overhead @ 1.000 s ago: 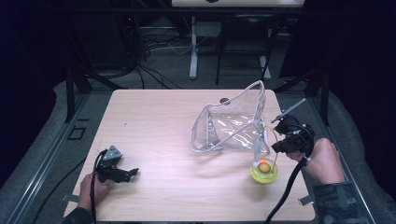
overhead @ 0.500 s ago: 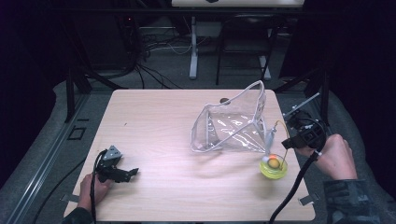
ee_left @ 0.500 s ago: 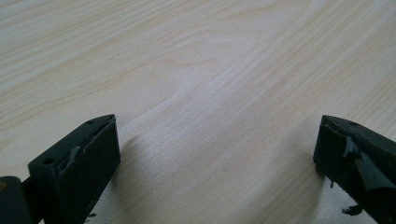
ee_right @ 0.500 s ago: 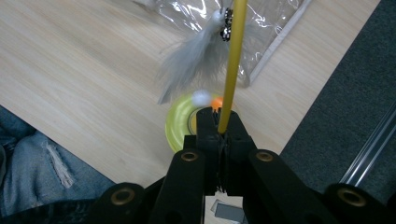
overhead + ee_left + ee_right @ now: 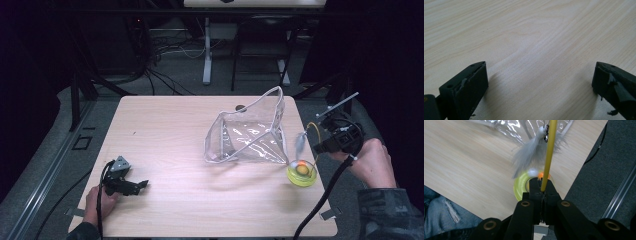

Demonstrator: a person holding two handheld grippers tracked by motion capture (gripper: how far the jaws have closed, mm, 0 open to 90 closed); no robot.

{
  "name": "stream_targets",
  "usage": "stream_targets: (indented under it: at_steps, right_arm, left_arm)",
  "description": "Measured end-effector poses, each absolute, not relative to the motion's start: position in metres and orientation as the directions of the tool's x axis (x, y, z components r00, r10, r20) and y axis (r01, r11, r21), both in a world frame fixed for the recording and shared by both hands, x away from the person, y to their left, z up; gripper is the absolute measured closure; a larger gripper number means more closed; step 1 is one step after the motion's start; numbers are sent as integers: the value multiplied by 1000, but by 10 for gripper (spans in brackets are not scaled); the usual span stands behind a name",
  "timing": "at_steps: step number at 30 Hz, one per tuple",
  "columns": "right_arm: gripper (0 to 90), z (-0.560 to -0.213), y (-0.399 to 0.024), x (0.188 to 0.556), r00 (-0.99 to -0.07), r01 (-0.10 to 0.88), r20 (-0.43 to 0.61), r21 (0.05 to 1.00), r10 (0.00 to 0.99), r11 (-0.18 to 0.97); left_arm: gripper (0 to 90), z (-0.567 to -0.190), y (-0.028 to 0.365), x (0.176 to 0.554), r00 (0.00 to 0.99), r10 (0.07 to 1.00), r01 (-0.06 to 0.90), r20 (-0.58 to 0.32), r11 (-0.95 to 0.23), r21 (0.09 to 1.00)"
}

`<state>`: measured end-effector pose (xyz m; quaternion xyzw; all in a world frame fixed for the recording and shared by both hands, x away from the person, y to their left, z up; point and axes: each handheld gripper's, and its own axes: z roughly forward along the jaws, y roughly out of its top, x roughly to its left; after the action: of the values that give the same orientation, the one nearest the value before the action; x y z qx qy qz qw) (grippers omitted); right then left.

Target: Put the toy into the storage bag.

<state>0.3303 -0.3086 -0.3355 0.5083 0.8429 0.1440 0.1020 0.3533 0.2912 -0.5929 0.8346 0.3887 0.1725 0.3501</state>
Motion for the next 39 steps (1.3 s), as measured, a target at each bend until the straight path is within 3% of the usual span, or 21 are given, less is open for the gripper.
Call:
stream_targets:
  at_steps: [39]
  right_arm:
    - [879,-276,-310,372,-437,830,-82,346,896,437]
  left_arm:
    - [5,-592,292,353,645,764,531,10,-458,713]
